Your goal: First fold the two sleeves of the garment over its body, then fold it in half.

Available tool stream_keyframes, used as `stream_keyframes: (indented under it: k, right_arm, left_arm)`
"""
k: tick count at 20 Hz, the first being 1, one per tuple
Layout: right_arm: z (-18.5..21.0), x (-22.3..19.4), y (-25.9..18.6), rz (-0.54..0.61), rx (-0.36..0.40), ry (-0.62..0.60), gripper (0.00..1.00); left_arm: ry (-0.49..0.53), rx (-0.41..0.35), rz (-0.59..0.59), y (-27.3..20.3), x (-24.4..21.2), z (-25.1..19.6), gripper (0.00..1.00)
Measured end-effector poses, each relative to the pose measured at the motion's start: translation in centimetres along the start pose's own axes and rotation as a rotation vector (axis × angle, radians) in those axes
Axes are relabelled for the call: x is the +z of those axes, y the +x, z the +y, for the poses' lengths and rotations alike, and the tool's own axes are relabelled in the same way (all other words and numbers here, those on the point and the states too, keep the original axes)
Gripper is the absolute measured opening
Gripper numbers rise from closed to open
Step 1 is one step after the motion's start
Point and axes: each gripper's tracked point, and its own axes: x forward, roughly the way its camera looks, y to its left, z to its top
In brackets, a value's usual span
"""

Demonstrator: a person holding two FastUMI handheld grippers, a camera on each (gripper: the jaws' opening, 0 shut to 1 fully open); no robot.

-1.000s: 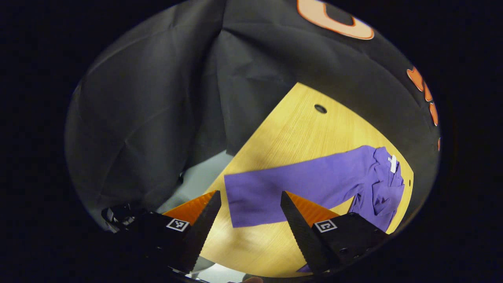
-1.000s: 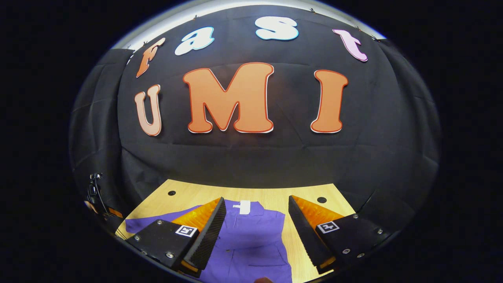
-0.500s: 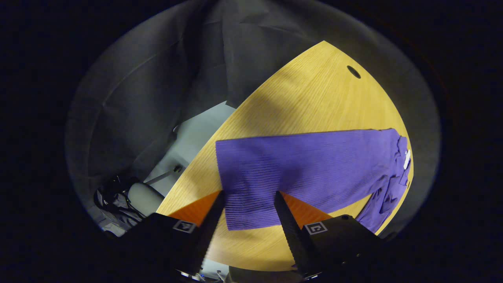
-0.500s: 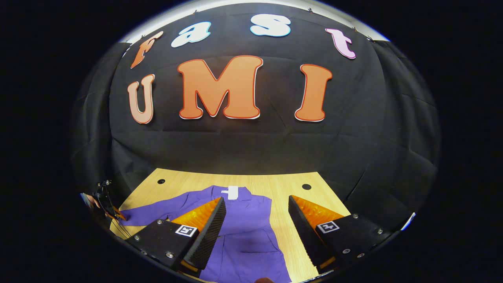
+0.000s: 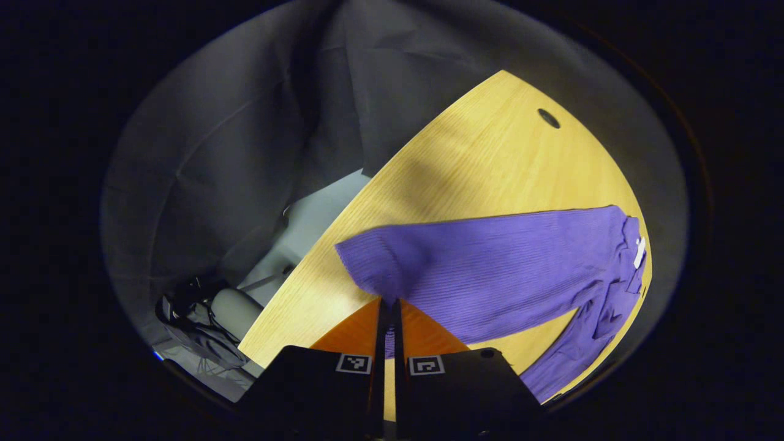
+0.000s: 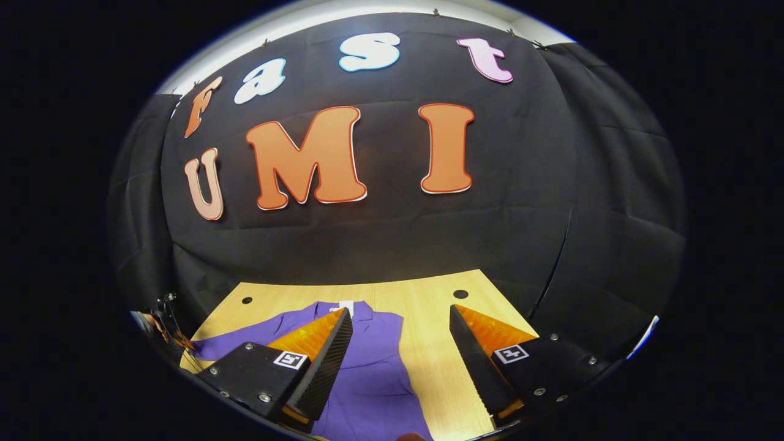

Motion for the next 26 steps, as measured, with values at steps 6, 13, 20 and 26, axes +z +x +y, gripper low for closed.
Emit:
stream_keyframes:
  k: [6, 13, 20, 26]
  right_arm:
    - [-2.6, 1.0, -1.4, -0.045, 0.016, -0.029, 0.94]
    - [-5.5, -0.6, -3.6, -0.054, 0.043, 0.015, 0.95]
    - [-8.9, -2.0, -6.3, -0.058, 0.022, 0.043, 0.95]
    - [-11.6, -3.6, -7.6, -0.037, -0.009, 0.079, 0.95]
  left_arm:
    - [0.220, -0.156, -0.133, -8.3, 0.9, -13.8, 0.08]
    - [0.520, -0.275, -0.184, -15.2, -2.4, -30.0, 0.08]
    - [0.762, -0.355, -0.146, -16.4, -9.2, -45.1, 0.08]
    - [0.896, -0.393, -0.107, -15.9, -13.6, -55.6, 0.08]
